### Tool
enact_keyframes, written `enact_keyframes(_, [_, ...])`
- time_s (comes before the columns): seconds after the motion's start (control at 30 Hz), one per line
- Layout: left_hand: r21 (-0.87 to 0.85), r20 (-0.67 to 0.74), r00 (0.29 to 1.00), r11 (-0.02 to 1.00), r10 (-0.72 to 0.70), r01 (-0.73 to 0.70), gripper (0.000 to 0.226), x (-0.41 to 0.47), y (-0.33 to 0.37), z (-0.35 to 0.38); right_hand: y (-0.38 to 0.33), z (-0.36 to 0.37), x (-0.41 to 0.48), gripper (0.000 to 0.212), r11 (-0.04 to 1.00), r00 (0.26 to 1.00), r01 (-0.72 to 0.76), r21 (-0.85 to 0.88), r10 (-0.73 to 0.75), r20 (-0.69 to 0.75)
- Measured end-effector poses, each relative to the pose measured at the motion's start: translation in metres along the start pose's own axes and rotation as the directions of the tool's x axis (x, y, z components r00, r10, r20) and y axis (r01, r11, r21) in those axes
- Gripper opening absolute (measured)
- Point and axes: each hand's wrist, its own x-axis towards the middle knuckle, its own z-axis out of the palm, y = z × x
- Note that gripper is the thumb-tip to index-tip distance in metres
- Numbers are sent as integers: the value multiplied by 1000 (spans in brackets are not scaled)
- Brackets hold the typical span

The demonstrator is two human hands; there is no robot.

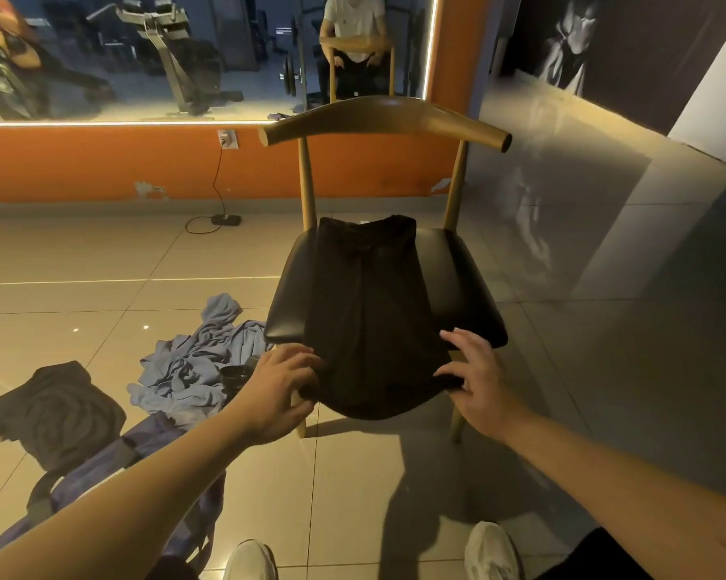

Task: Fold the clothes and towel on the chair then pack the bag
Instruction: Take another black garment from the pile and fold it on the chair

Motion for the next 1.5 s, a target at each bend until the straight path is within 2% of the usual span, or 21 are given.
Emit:
enact_keyframes(0.07, [-298, 14, 982, 937, -186, 182, 24, 17, 0, -6, -1, -10, 25, 22, 981, 996, -81, 179, 71, 62])
enact_keyframes(0.13, [-567, 58, 936, 761, -347, 317, 21, 40, 4, -15, -6, -22, 52, 27, 895, 967, -243, 373, 193, 166])
enact_keyframes(0.17, [-634, 72, 913, 688, -403, 353, 16, 53, 4, -19, -9, -28, 66, 28, 830, 948, -311, 462, 237, 212])
enact_keyframes(0.23, [-699, 88, 875, 597, -476, 395, 15, 80, -3, -24, -13, -36, 94, 24, 683, 909, -416, 600, 302, 287])
enact_keyframes(0.4, [-840, 191, 804, 331, -563, 431, 21, 136, -29, -24, 4, -28, 160, 34, 419, 804, -578, 700, 437, 403])
enact_keyframes(0.47, [-885, 281, 782, 165, -556, 436, 25, 154, -40, -20, 16, -17, 181, 40, 309, 759, -626, 716, 454, 467])
enact_keyframes(0.63, [-907, 396, 731, -112, -556, 406, 36, 187, -61, -19, 44, -1, 224, 50, 121, 663, -708, 696, 451, 597])
enact_keyframes(0.73, [-905, 418, 711, -188, -566, 383, 43, 207, -73, -18, 53, 0, 249, 36, 34, 638, -717, 696, 433, 636])
enact_keyframes(0.87, [-904, 414, 704, -166, -577, 395, 37, 235, -88, -15, 65, 7, 275, 27, 0, 627, -715, 700, 445, 640])
enact_keyframes(0.93, [-885, 419, 680, -104, -601, 454, 34, 246, -97, -10, 67, 10, 286, 29, 21, 586, -749, 662, 490, 646])
enact_keyframes(0.97, [-866, 392, 661, -15, -640, 500, 34, 251, -103, -6, 66, 12, 291, 29, 82, 552, -783, 617, 548, 628])
enact_keyframes(1.03, [-756, 274, 649, 258, -710, 601, 38, 260, -115, 4, 66, 21, 296, 35, 277, 528, -827, 488, 681, 508])
enact_keyframes(1.1, [-617, 136, 662, 460, -737, 638, 43, 265, -122, 11, 70, 33, 298, 43, 476, 588, -801, 362, 740, 326])
enact_keyframes(1.17, [-538, -2, 668, 564, -744, 627, 40, 266, -125, 17, 74, 43, 300, 44, 574, 643, -757, 311, 739, 202])
enact_keyframes(1.37, [-467, -159, 667, 651, -728, 599, 34, 265, -120, 24, 77, 57, 303, 48, 639, 687, -700, 319, 724, 56])
enact_keyframes(1.5, [-516, -191, 618, 614, -763, 598, 34, 265, -117, 27, 76, 61, 302, 49, 669, 711, -660, 341, 703, -3])
